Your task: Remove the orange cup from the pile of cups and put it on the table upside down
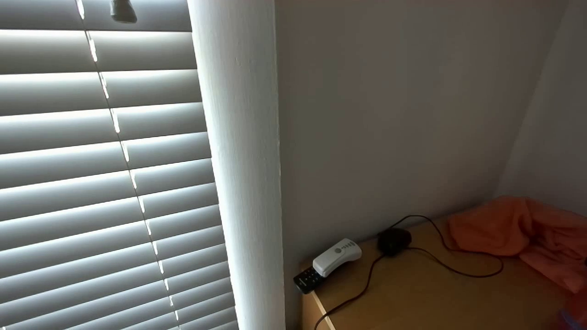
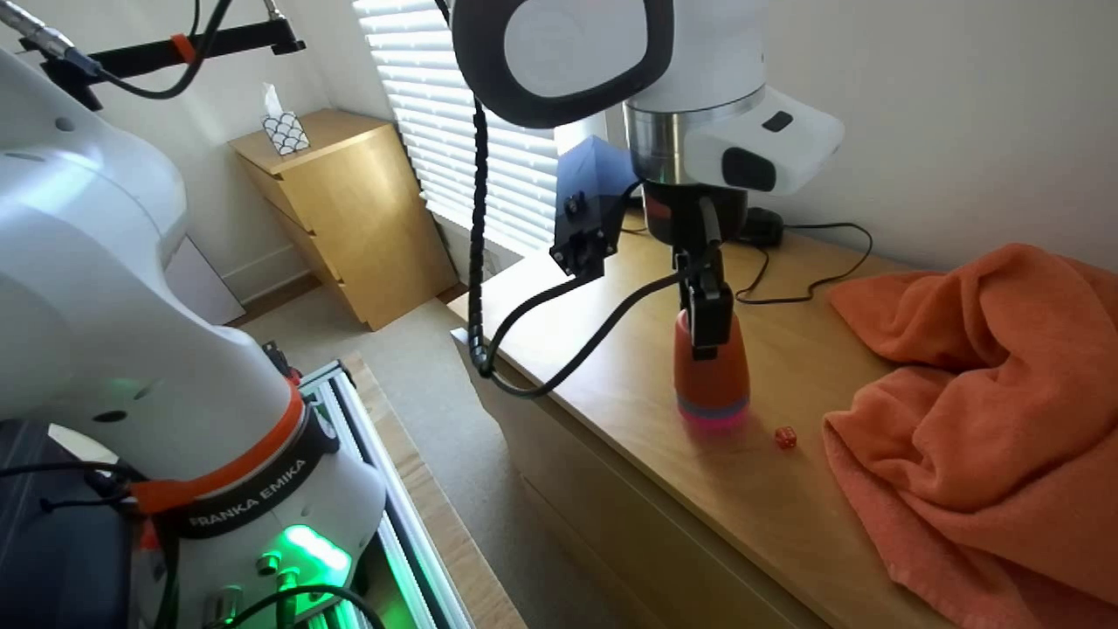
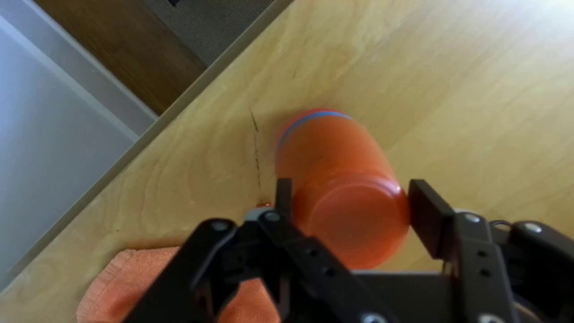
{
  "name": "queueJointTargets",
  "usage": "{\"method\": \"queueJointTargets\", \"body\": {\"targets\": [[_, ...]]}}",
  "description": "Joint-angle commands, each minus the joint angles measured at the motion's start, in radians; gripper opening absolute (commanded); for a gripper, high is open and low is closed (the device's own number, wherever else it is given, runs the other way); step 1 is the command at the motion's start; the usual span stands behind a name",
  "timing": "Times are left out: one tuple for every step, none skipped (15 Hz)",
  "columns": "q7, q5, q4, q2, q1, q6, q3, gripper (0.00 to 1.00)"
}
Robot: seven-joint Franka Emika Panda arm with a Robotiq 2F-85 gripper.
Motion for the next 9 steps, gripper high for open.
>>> {"method": "queueJointTargets", "body": {"targets": [[0.085, -0.062, 0.011, 0.020, -0.028, 0.047, 0.029, 0.40], [-0.030, 0.047, 0.031, 0.015, 0.016, -0.048, 0.004, 0.40], [-0.025, 0.053, 0.041, 0.029, 0.017, -0.056, 0.006, 0.40], [0.021, 0.030, 0.048, 0.046, 0.006, -0.049, 0.015, 0.40], [-0.097, 0.126, 0.069, 0.048, 0.041, -0.127, -0.007, 0.40], [0.095, -0.037, 0.062, 0.071, -0.015, -0.016, 0.030, 0.40], [-0.128, 0.168, 0.096, 0.070, 0.048, -0.173, -0.009, 0.40], [-0.052, 0.105, 0.101, 0.084, 0.027, -0.142, 0.006, 0.40], [0.026, 0.054, 0.101, 0.092, 0.012, -0.114, 0.020, 0.40]]}}
